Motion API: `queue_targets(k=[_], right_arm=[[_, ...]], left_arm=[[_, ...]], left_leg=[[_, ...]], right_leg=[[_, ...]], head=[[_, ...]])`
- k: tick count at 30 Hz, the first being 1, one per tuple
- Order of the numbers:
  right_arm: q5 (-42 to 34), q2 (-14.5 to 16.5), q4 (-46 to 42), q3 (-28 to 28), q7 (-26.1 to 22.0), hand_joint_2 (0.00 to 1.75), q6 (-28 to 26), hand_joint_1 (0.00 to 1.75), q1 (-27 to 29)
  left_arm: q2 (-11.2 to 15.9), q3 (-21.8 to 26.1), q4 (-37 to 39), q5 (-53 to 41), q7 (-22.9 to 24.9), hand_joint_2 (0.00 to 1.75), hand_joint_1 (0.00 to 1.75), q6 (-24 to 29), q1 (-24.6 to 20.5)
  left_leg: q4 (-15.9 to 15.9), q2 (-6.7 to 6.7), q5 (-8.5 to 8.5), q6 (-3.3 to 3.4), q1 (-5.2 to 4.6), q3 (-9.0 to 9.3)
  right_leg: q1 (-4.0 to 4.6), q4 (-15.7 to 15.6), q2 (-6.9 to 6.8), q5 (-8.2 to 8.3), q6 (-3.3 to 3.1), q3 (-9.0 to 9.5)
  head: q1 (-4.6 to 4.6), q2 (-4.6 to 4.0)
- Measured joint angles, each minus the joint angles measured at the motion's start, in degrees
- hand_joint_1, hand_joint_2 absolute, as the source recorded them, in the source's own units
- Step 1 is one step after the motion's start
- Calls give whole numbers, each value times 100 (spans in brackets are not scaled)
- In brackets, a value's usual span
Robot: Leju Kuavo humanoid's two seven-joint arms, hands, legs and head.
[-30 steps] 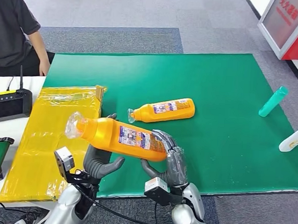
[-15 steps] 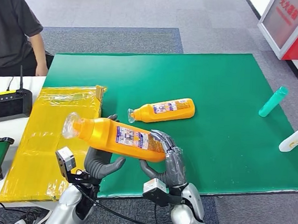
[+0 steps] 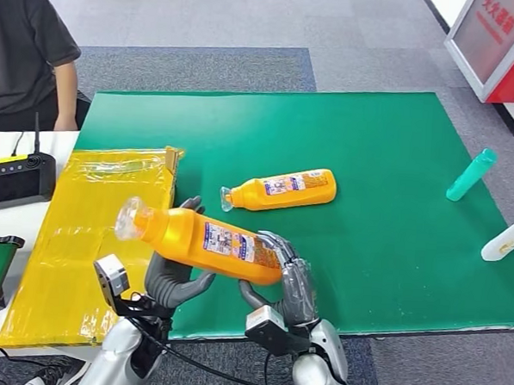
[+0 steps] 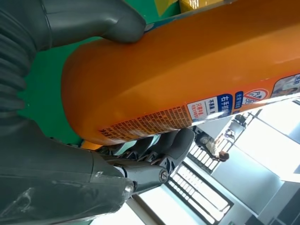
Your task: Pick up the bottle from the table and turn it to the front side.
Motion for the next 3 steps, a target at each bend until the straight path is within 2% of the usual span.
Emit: queue_targets(k=[1,2,3], right_arm=[[-9,0,26,-3,-7,175,6,175,0],[-17,-1,53,-9,-11,175,20,175,0],[-22,-1,66,-12,-13,175,26,175,0]], left_arm=[[1,3,-11,4,-26,175,13,-7,7],[1,6,-29,10,-56,175,37,-14,15],[1,8,-39,12,-67,175,48,-16,19]], left_leg=[[0,0,0,0,0,0],[0,0,0,0,0,0],[0,0,0,0,0,0]], right_leg=[[0,0,0,0,0,0],[0,0,0,0,0,0],[0,0,0,0,0,0]], head=[[0,0],[-1,0],[-1,0]])
